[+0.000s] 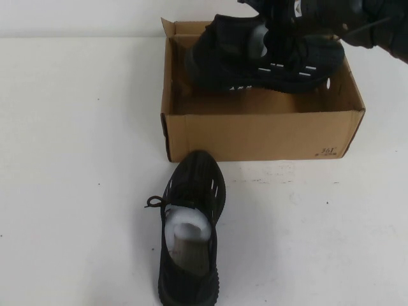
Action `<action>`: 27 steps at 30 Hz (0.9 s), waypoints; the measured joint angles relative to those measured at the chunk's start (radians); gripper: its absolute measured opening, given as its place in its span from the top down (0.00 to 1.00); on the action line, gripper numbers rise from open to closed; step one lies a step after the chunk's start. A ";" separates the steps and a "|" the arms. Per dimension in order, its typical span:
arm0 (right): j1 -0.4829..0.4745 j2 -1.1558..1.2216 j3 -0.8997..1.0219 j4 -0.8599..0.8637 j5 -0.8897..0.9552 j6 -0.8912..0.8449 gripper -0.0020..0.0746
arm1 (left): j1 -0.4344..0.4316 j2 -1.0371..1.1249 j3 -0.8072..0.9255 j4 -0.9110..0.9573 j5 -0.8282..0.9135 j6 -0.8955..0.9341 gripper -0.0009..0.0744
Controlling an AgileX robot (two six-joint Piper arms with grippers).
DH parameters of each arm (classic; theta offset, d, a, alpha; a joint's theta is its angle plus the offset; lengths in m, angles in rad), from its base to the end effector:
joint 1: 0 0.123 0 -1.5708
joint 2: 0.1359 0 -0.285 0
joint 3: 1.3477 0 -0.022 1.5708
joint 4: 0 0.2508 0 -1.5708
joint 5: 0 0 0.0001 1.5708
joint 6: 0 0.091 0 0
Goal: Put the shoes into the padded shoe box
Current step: Place the shoe in the shoe box
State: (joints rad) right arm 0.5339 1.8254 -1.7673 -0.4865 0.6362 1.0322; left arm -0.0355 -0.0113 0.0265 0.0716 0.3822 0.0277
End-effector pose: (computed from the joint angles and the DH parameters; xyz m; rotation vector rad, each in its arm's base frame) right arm 0.3857 0.1986 0.3701 0.2693 2.1047 0.4011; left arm 0.0525 0.0006 0.1706 0.1035 1.8777 0.0653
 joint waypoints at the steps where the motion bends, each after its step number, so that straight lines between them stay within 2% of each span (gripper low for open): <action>1: 0.000 0.002 0.000 -0.007 0.000 0.002 0.96 | 0.000 0.000 0.000 0.000 0.000 0.000 0.99; 27: -0.046 0.230 -0.143 -0.060 -0.069 0.029 0.96 | 0.000 0.000 0.000 0.000 0.000 0.000 0.99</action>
State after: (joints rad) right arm 0.4882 2.0553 -1.9099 -0.5467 0.5669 1.0617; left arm -0.0355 -0.0113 0.0265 0.0716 0.3822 0.0277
